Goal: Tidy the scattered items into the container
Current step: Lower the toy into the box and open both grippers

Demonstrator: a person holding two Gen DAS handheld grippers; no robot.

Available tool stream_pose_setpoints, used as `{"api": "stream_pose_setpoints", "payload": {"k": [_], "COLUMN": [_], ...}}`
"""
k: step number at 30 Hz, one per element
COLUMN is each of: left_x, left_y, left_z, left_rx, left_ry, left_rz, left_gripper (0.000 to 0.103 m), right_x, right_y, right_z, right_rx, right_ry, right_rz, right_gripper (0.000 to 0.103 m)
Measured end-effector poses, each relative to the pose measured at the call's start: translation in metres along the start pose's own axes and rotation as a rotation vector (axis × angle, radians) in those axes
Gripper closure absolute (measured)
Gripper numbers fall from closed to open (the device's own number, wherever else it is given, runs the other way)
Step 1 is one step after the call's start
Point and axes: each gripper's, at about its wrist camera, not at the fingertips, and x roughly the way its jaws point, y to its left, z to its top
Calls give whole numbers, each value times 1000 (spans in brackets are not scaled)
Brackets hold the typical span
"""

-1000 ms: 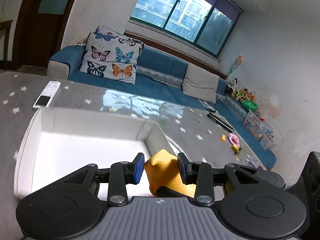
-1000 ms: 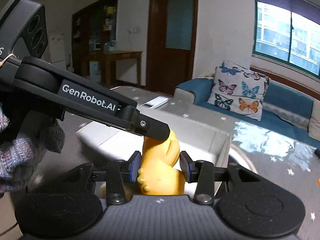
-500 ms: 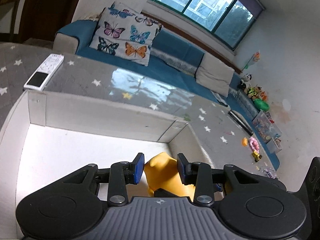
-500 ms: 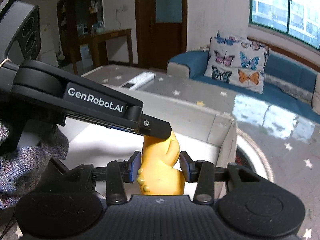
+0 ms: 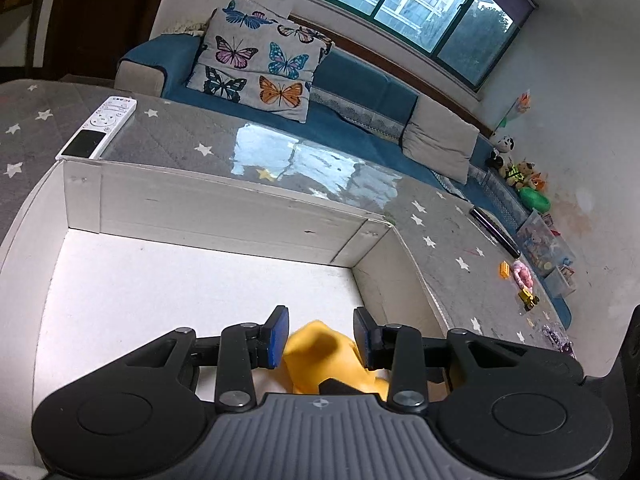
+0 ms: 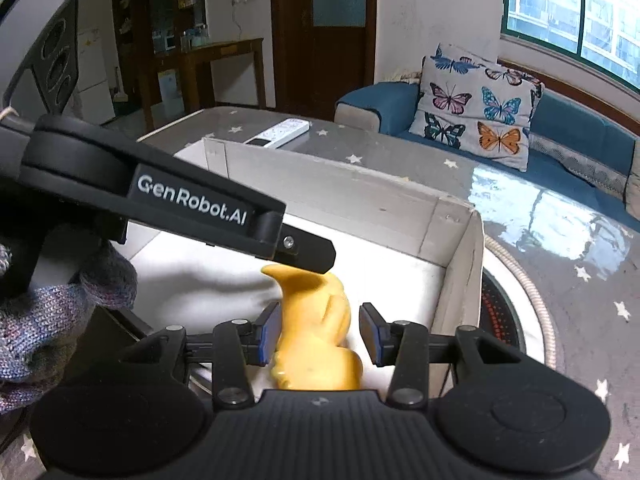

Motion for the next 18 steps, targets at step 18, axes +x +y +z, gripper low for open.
{"api": "stream_pose_setpoints", "payload": {"k": [18], "left_x": [-53], "left_y": [-46], "left_z": [-44], "left_rx": [105], "left_ry": [-48], "left_rz": [-6], "left_gripper": [65], "right_x": [-102], "right_y": [3], "right_z": [-44], "right_rx": [21], "right_ry": [-135], "right_rz": [-15], "right_gripper": [58]}}
